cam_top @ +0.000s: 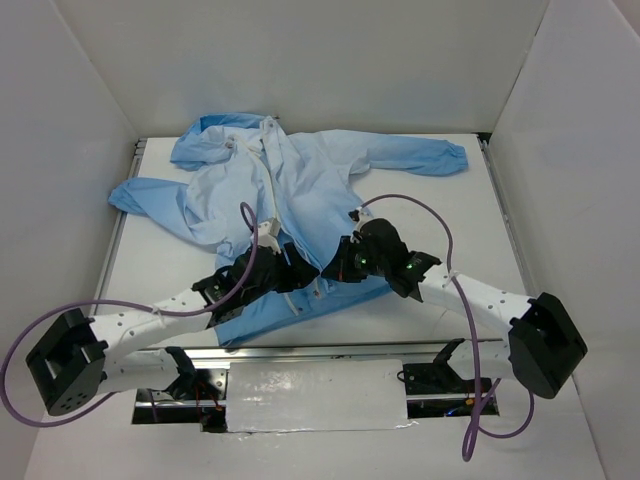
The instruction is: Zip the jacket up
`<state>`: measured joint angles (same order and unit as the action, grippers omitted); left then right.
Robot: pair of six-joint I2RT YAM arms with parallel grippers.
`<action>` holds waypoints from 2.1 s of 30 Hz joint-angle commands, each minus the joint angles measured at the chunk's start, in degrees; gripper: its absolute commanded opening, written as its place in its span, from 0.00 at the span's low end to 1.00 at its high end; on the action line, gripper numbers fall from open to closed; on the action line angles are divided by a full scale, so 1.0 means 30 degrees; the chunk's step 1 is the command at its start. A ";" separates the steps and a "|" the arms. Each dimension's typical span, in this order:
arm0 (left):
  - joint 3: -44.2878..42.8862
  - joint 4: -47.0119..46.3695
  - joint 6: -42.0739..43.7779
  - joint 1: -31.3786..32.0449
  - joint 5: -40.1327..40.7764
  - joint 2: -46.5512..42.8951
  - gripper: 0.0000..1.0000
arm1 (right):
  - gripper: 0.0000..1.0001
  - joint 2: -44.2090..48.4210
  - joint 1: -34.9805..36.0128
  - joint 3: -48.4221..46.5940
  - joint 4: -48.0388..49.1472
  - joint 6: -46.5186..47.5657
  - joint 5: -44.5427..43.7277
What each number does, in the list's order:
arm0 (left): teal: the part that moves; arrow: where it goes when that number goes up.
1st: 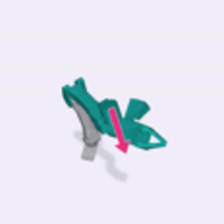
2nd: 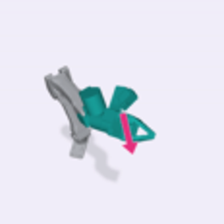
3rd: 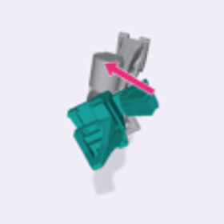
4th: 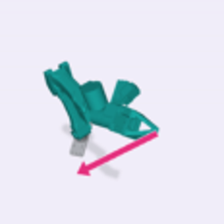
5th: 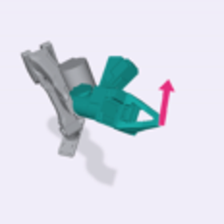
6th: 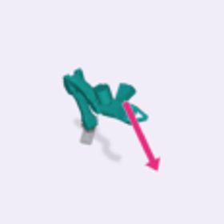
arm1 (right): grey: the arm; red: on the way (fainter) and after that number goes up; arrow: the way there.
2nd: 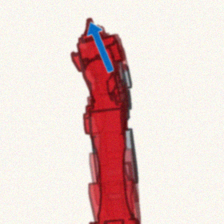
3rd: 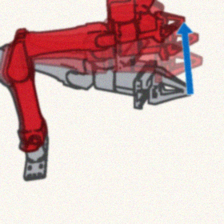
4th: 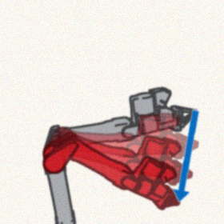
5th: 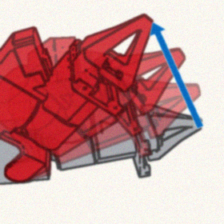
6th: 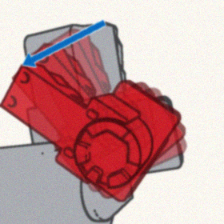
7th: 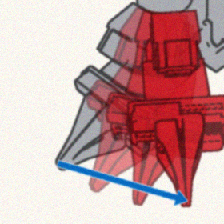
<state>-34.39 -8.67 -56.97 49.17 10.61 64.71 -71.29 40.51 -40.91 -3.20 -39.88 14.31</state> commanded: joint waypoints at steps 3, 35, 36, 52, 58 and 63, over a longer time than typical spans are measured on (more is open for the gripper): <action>-0.0169 -0.2382 0.0328 -0.0305 -0.0752 0.1574 0.50 | 0.00 0.0734 0.0148 0.0129 -0.0515 0.0285 -0.0755; 0.2880 -1.2520 -0.0463 -0.0891 -0.4444 0.4856 0.19 | 0.00 0.0647 0.0061 0.0452 0.0189 -0.0331 -0.0667; 0.2880 -1.2637 -0.0492 -0.0891 -0.4619 0.4944 0.17 | 0.00 0.0676 0.0032 0.0480 0.0159 -0.0301 -0.0696; 0.4138 -0.9124 0.0620 -0.0891 -0.3625 0.0406 0.00 | 0.12 -0.0205 -0.1551 0.1270 -0.1133 0.2128 -0.1116; 0.4140 -0.8713 0.1059 -0.0891 -0.3625 -0.0709 0.00 | 0.58 0.3684 -0.1463 0.2063 -0.0161 0.2363 0.0300; 0.4578 -1.0496 0.1207 -0.0833 -0.4004 -0.0739 0.00 | 0.58 0.5070 -0.1463 0.1127 -0.1653 0.2892 0.2026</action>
<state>-21.19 -33.41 -55.20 46.30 0.05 63.46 -58.00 36.23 -34.96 -6.17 -33.47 17.06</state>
